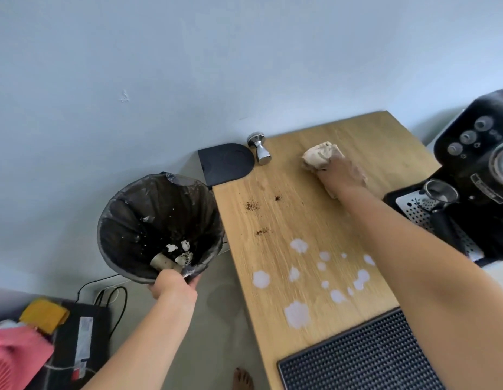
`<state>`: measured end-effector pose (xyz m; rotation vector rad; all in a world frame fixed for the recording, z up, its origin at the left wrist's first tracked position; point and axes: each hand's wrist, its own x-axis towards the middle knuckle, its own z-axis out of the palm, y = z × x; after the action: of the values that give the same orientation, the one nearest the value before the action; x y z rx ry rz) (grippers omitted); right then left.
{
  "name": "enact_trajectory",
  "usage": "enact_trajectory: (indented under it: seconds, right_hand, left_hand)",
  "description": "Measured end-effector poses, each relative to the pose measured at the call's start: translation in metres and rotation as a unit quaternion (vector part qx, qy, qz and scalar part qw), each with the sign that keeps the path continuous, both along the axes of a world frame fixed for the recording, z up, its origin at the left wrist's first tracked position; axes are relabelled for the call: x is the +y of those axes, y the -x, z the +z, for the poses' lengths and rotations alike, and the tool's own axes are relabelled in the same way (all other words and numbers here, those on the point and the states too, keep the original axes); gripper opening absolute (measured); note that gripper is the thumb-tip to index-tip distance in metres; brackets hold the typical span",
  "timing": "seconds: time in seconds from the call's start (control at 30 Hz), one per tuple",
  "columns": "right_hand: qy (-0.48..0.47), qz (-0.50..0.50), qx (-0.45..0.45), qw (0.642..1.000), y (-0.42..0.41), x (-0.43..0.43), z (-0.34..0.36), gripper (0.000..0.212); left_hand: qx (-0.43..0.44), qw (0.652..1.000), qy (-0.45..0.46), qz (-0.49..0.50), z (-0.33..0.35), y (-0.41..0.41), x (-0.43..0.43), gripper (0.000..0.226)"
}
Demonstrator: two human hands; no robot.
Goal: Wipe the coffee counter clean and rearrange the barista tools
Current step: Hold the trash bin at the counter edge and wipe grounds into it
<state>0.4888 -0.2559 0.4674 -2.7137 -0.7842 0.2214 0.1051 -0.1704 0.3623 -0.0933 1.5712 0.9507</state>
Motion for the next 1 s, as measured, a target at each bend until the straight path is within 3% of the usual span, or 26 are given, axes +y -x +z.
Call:
enact_trajectory:
  seconds: [0.1, 0.2, 0.37, 0.7, 0.87, 1.0]
  right_hand:
    - [0.066, 0.004, -0.063, 0.996, 0.014, -0.013, -0.006, 0.045]
    - [0.015, -0.004, 0.019, 1.000, 0.028, -0.017, -0.013, 0.053]
    - [-0.024, 0.023, 0.070, 0.997, 0.068, -0.001, -0.014, 0.054]
    - [-0.138, 0.073, 0.141, 0.978, 0.259, 0.060, -0.026, 0.053]
    - [-0.210, 0.116, 0.250, 0.938, 0.321, 0.071, -0.013, 0.045]
    - [-0.308, -0.010, 0.351, 0.884, 0.309, 0.069, 0.025, 0.032]
  left_hand:
    - [-0.005, 1.000, -0.008, -0.009, 0.004, 0.010, -0.006, 0.060]
    - [0.000, 1.000, -0.009, -0.026, 0.005, 0.017, -0.014, 0.064]
    - [-0.001, 0.999, -0.015, -0.038, 0.011, 0.026, -0.025, 0.071]
    - [-0.012, 0.999, -0.004, -0.047, 0.029, 0.033, -0.042, 0.064]
    - [-0.037, 0.998, 0.011, -0.043, 0.039, 0.038, -0.043, 0.052]
    - [-0.029, 0.999, 0.008, -0.040, 0.053, 0.040, -0.045, 0.054]
